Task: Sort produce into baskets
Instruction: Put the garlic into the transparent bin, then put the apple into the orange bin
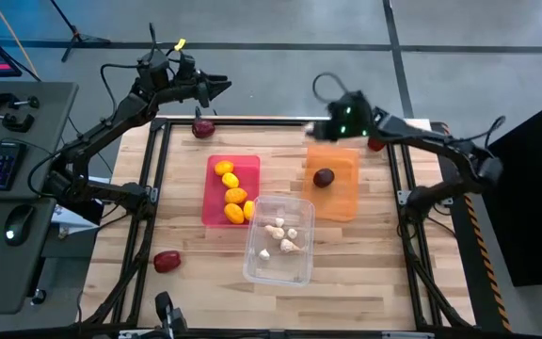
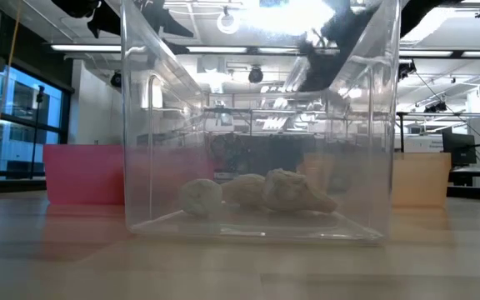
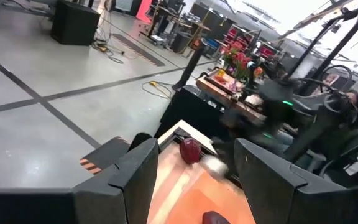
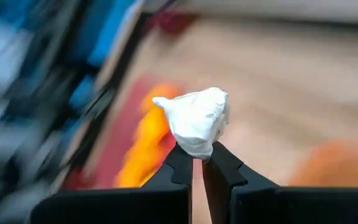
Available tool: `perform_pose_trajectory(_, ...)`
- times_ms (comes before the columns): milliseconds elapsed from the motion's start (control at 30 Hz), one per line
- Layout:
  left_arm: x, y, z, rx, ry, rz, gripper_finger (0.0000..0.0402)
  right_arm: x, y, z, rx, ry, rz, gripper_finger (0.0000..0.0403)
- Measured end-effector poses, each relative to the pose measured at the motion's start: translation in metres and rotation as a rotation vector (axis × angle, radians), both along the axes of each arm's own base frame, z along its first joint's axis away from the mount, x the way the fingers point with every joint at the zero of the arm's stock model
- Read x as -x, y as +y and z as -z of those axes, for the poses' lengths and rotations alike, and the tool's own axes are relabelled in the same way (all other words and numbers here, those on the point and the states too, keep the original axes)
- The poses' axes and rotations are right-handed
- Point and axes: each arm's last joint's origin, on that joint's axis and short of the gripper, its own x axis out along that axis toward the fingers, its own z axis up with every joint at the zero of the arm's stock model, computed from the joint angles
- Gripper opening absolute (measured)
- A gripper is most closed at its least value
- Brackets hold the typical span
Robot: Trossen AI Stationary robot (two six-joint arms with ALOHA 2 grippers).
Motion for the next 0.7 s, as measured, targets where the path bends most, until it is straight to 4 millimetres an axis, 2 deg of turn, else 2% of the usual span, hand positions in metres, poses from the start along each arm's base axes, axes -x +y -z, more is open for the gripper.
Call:
perform_pose_trajectory(167,0.0,0.0,0.0,0.0,0.0,0.0,0.02,-0.034,0.077,-0.013,-0.06,-0.102,-0.372,0.0004)
perform_pose_trajectory(367,0.0,0.0,0.0,0.0,-0.001,0.013,0.02,-0.054,0.155,-0.015,-0.171,-0.124,-0.579,0.0014)
perform_pose_trajectory(433,0.0,0.0,0.0,0.0,-0.002,0.016,0.02,-0.056,0.173,-0.014,-0.216,-0.118,-0.583,0.0023)
perform_pose_trajectory(533,0.0,-0.001,0.0,0.001,-0.003,0.023,0.02,-0.057,0.193,-0.013,-0.294,-0.089,-0.492,0.0049)
perform_pose_trajectory(700,-0.004,-0.008,-0.001,0.112,-0.049,0.208,0.02,-0.056,0.206,-0.013,-0.302,-0.083,-0.482,0.0132)
